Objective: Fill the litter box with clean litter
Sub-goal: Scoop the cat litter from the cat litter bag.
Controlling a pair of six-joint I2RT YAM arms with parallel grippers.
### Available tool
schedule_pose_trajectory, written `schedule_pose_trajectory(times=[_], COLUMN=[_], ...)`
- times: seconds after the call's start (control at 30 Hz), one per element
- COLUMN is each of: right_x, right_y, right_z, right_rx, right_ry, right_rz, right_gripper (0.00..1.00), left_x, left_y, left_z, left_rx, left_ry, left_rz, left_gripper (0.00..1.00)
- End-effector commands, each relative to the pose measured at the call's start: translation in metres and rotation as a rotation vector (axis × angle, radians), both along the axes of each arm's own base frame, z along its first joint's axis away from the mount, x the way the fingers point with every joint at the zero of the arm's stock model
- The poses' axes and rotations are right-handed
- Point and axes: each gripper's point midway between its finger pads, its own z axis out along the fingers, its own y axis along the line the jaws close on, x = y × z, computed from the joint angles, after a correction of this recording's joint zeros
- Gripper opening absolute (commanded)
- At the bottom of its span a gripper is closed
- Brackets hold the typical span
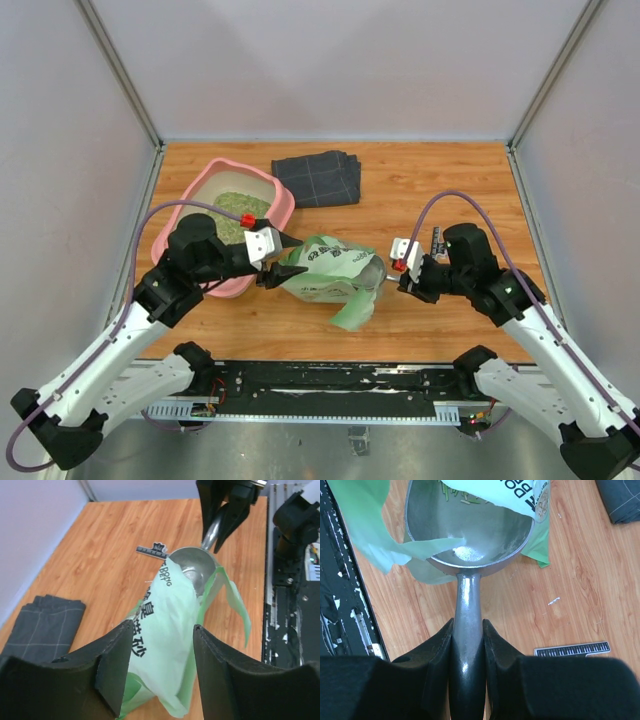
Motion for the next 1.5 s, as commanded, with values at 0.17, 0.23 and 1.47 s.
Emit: schedule_pose_trajectory(times=[0.17, 0.23, 1.47], right_x=[0.017, 0.016, -0.011], right_y=[0.007, 0.01, 0.026], right_z=[0.037, 0.038, 0.032], right_rx=[0.097, 0.115, 0.134], right_ry=[-0.146, -0.159, 0.011], right_rz=[-0.011, 0.005, -0.001], right_gripper=[0.01, 0.01, 0.01], left_x=[-0.024, -0.026, -0.024], left_y=[-0.02, -0.026, 0.007], left_z=[-0.025, -0.032, -0.045], left_rx=[0.074, 0.108, 0.246], left_ry=[0.032, 0.01, -0.48], left_rz=[-0.194, -0.203, -0.155], left_gripper=[0.61, 0.61, 0.0])
